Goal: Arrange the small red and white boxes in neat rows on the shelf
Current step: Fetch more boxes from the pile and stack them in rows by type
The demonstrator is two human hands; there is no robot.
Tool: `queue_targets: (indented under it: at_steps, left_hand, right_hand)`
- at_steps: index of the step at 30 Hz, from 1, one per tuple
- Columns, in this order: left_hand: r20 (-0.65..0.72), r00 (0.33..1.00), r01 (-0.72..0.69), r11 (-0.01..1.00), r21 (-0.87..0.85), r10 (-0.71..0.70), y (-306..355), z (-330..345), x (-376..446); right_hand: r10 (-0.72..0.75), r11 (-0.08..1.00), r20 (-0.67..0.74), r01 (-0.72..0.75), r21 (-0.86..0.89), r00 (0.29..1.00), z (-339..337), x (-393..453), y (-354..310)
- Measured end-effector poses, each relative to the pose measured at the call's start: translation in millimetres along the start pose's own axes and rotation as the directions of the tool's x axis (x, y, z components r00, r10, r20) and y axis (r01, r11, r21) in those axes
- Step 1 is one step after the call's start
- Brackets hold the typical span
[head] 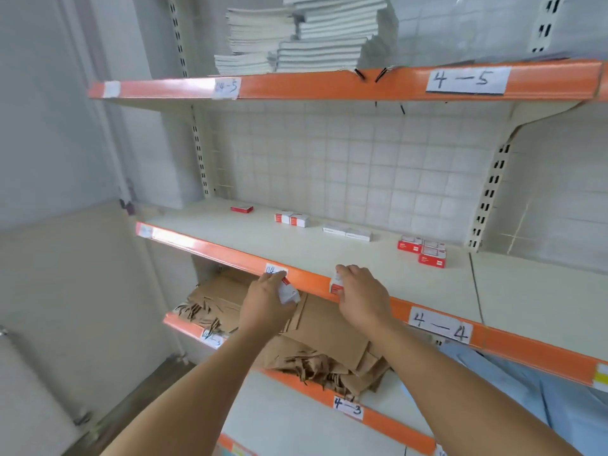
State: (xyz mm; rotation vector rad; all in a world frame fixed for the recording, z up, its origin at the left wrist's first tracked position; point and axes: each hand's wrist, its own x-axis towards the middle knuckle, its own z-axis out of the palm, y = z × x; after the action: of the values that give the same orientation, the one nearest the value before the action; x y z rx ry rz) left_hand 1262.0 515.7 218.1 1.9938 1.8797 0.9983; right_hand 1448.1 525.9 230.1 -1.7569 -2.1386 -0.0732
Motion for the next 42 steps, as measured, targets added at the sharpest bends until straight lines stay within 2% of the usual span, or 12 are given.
queue_targets:
  at_steps: [7,14,19,26,33,42]
  left_hand:
    - [-0.032,0.999,0.020,0.999,0.026,-0.019,-49,-13,46]
    - [-0.040,0.999,-0.002,0.996,0.084,0.005,-70,-11,125]
    - [-0.026,1.000,0.006,0.993,0.115,-0.003,-81,-5,178]
    - [0.058,0.998,0.009,0.997,0.078,-0.013,-107,11,231]
    - [0.164,0.984,-0.084,0.995,0.054,0.074,-134,22,288]
    - [0.270,0.944,-0.194,0.981,-0.014,0.191,-156,34,322]
  right_hand:
    - [-0.008,1.000,-0.044,0.009,0.028,0.999,31,63,-34]
    - [0.020,1.000,-0.078,-0.020,0.001,0.997,54,140,-35]
    - [0.045,0.998,-0.067,-0.041,0.058,0.997,66,186,-33]
    - [0.099,0.992,-0.029,-0.096,0.087,0.995,92,225,-41]
    - [0.207,0.973,-0.004,-0.206,0.103,0.978,117,261,-65]
    - [0.345,0.937,-0.063,-0.340,0.085,0.936,135,270,-86]
